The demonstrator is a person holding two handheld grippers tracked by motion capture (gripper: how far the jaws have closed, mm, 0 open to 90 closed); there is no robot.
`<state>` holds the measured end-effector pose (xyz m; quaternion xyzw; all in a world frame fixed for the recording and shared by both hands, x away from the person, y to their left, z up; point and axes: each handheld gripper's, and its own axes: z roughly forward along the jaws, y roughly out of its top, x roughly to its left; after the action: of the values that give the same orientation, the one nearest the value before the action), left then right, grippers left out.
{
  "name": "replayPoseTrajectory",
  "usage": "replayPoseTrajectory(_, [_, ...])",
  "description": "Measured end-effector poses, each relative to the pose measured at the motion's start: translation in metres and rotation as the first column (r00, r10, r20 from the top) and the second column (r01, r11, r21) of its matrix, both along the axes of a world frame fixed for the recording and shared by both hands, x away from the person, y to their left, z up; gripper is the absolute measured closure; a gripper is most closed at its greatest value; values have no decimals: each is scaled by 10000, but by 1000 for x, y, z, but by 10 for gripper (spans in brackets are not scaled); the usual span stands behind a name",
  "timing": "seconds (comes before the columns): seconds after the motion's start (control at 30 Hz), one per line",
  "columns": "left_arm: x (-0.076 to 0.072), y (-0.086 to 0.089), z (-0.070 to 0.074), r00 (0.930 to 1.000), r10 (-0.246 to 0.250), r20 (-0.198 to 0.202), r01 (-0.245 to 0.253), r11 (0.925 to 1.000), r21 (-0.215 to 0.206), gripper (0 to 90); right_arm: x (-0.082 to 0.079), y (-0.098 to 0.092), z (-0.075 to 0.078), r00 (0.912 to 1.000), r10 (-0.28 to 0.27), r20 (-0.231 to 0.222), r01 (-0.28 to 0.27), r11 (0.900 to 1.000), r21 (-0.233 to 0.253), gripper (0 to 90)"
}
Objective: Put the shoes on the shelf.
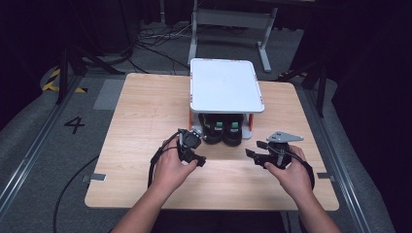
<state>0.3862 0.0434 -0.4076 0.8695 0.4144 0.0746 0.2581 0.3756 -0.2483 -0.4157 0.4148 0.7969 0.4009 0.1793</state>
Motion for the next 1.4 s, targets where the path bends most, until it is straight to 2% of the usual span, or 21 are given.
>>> replayPoseTrajectory(0.07, [-1,-3,-5,9980,336,543,-325,9993,-193,370,2,4,-7,10000,23,-63,-25,9995,-316,443])
replayPoseTrajectory(0.13, [-1,-7,-11,9963,367,773,-372,9993,49,368,3,10,-15,9999,-70,-94,67,9994,-348,450])
replayPoseTrajectory(0.2, [1,-11,-17,9935,516,1017,-528,9986,92,358,6,16,-23,9999,-142,-70,139,9988,-465,477])
replayPoseTrajectory(0.27, [3,-13,-23,9893,636,1312,-641,9979,-10,362,9,21,-29,9993,-369,-58,367,9987,-352,490])
replayPoseTrajectory(0.4, [14,-16,-32,9882,951,1205,-921,9953,-303,415,15,27,-39,9965,-818,169,825,9955,-470,523])
replayPoseTrajectory(0.43, [17,-17,-34,9891,932,1137,-899,9954,-343,463,17,28,-41,9963,-850,117,855,9951,-490,529])
replayPoseTrajectory(0.63, [36,-24,-41,9933,876,751,-847,9956,-411,455,31,35,-44,9978,-664,-6,664,9974,-276,500])
replayPoseTrajectory(0.7, [42,-27,-40,9939,835,715,-830,9965,-104,422,37,37,-44,9974,-721,-8,721,9972,-197,473])
replayPoseTrajectory(0.73, [44,-28,-40,9931,833,823,-839,9965,32,411,39,38,-44,9972,-749,20,749,9969,-223,469])
replayPoseTrajectory(0.8, [47,-30,-39,9918,948,863,-941,9955,-119,405,45,41,-43,9977,-653,190,661,9970,-395,475])
replayPoseTrajectory(0.87, [53,-33,-41,9880,1015,1164,-989,9947,-278,407,52,40,-43,9989,-461,73,464,9976,-523,461])
replayPoseTrajectory(0.9, [55,-34,-42,9888,1040,1070,-1017,9944,-273,407,52,40,-43,9989,-461,73,464,9976,-523,461])
replayPoseTrajectory(0.93, [59,-35,-43,9885,990,1141,-955,9948,-358,379,56,38,-41,9995,-306,-70,302,9981,-537,458])
replayPoseTrajectory(1.07, [67,-37,-46,9857,1018,1345,-954,9940,-528,364,69,33,-40,10000,-12,50,15,9973,-735,479])
replayPoseTrajectory(1.17, [81,-37,-40,9914,797,1036,-791,9968,-102,369,79,32,-41,9999,54,110,-46,9975,-700,479])
replayPoseTrajectory(1.2, [90,-34,-39,9924,40,1232,-75,9996,283,374,82,32,-42,9998,90,155,-79,9975,-705,480])
replayPoseTrajectory(1.27, [94,-34,-42,9857,193,1674,-243,9993,280,381,89,32,-44,9988,111,480,-84,9985,-550,485])
replayPoseTrajectory(1.3, [95,-36,-45,9864,454,1580,-496,9985,226,385,92,32,-46,9979,80,647,-51,9990,-449,486])
replayPoseTrajectory(1.33, [99,-34,-46,9868,254,1601,-300,9992,269,382,95,32,-48,9973,75,735,-46,9992,-405,487])
replayPoseTrajectory(1.37, [101,-34,-48,9831,322,1800,-329,9995,10,375,97,32,-48,9968,70,792,-37,9992,-407,490])
replayPoseTrajectory(1.4, [98,-37,-51,9811,946,1689,-894,9953,-386,376,99,33,-48,9959,-4,907,38,9993,-372,502])
